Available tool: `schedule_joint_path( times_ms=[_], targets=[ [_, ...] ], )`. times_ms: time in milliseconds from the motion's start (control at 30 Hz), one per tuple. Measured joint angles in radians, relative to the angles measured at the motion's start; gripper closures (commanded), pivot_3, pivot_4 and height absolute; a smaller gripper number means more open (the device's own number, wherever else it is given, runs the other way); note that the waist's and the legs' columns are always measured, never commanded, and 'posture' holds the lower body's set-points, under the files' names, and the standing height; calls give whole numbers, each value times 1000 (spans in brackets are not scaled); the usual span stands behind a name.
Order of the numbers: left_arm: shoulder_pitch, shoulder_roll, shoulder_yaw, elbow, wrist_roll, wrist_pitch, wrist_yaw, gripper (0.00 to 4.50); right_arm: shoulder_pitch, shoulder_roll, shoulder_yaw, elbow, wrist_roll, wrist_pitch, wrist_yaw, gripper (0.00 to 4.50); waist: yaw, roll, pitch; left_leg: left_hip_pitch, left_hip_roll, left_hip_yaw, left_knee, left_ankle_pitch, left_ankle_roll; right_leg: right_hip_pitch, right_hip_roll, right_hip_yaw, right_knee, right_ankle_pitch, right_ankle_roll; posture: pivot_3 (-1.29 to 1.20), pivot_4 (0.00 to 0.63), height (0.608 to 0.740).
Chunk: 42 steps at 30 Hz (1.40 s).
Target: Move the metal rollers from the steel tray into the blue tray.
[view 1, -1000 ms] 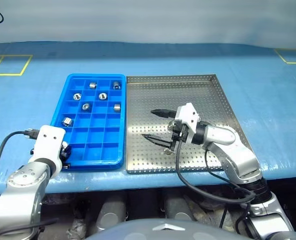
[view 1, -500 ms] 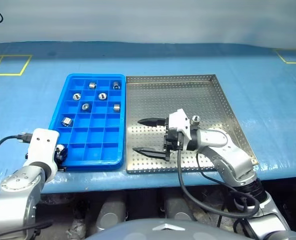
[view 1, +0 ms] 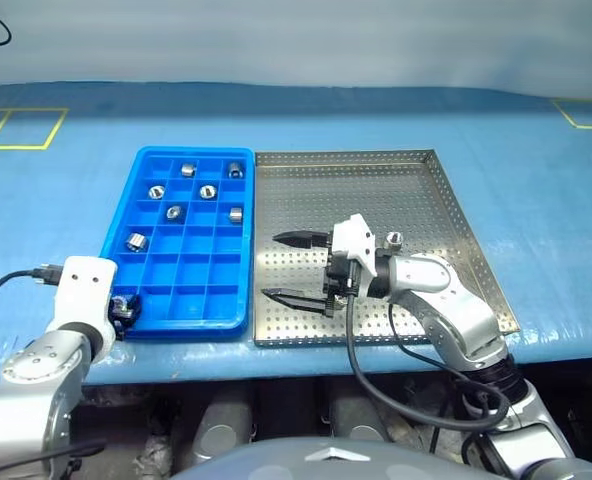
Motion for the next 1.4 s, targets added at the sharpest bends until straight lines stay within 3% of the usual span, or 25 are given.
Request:
schedule_joint_path(
  times_ms=[133,233,367,467,667,833,1400],
  targets=[
    [-45,-10,-9,0,-18,-23,-3,969,4,2,-3,0,-9,-3,-20,0,-5,0,0,0,0,0,-1,0,0,0,0,0,0,0,-1,-21,150,740],
    [-124,-81,-37,0,-71,-125,-36,969,10,2,-18,-1,-22,-7,-55,0,-1,0,0,-1,-1,-1,0,2,-4,0,-1,-1,-1,0,-1,-50,150,740],
    [-201,-121,-240,23,-124,-278,-85,969,22,-16,-58,3,-97,-21,-148,0,-8,0,0,-1,-2,2,0,2,-4,0,-1,2,-1,0,-1,-115,150,740],
    [-245,-119,-425,144,-134,-372,-126,969,34,-42,-114,16,-160,-22,-229,0,-18,0,0,-1,-1,3,0,-1,1,-1,0,3,-1,0,-1,-162,150,740],
    [-299,-35,-623,326,-128,-460,-210,969,102,-104,-199,33,-261,7,-352,0,-57,0,0,-1,0,6,-1,-1,3,-2,3,4,-1,0,0,-234,150,740],
    [-320,-5,-696,369,-135,-485,-266,969,147,-106,-219,-13,-266,24,-373,0,-91,1,0,-1,0,7,-1,-2,3,-2,4,6,-1,0,1,-263,150,740],
    [-391,-77,-796,598,-101,-526,-281,969,155,-81,-207,-40,-266,9,-362,0,-120,1,0,-1,0,7,1,-2,4,-2,5,7,-1,1,3,-255,150,740]
  ],
)
